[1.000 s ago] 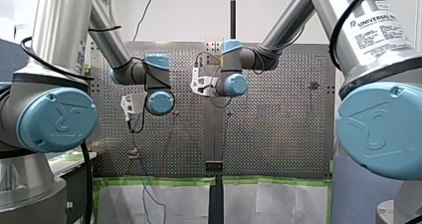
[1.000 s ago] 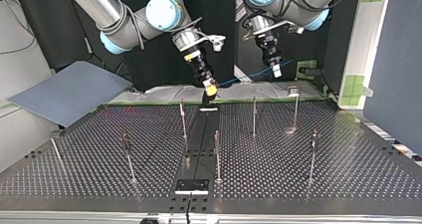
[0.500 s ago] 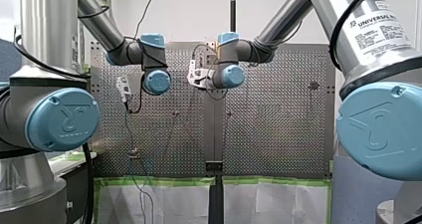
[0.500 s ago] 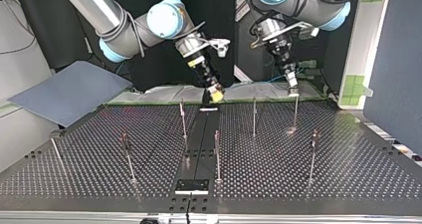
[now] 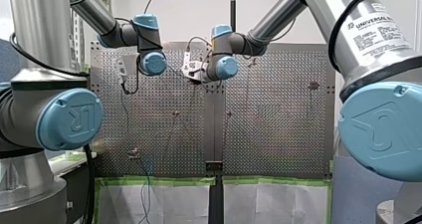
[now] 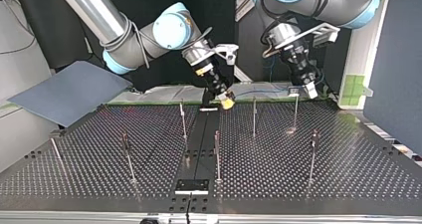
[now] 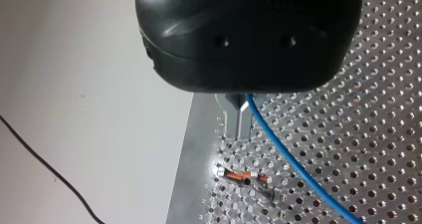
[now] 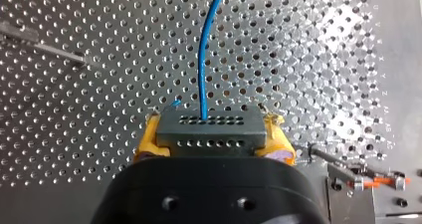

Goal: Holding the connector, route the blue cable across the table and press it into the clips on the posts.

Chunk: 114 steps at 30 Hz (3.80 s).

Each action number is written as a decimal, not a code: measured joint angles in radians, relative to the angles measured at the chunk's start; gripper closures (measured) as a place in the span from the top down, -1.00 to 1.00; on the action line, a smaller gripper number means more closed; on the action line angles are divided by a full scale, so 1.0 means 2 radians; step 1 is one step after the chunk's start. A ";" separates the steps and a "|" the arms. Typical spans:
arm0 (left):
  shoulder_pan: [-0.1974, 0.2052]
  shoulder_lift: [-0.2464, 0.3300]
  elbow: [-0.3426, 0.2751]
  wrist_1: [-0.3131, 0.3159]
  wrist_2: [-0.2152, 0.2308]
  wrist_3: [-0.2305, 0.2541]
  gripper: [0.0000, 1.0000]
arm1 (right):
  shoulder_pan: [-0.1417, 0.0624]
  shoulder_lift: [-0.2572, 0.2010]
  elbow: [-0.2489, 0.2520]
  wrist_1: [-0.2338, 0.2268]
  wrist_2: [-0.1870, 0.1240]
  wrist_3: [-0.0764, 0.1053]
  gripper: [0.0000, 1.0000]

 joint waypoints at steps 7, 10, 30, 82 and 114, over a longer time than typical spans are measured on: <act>0.018 -0.008 0.013 -0.002 0.017 0.000 -1.00 | 0.006 0.009 -0.034 0.023 -0.001 0.000 -1.00; 0.031 -0.008 0.014 -0.005 0.029 -0.004 -1.00 | 0.010 0.012 -0.049 0.032 -0.001 0.000 -1.00; 0.109 -0.042 0.048 -0.010 0.099 -0.021 -1.00 | 0.036 0.070 -0.145 0.073 0.003 0.003 -1.00; 0.183 -0.094 0.090 0.020 0.243 -0.083 -1.00 | 0.024 0.148 -0.298 0.089 0.008 -0.002 -1.00; 0.213 -0.158 0.128 0.021 0.285 -0.147 0.95 | 0.017 0.150 -0.298 0.086 0.022 -0.019 -1.00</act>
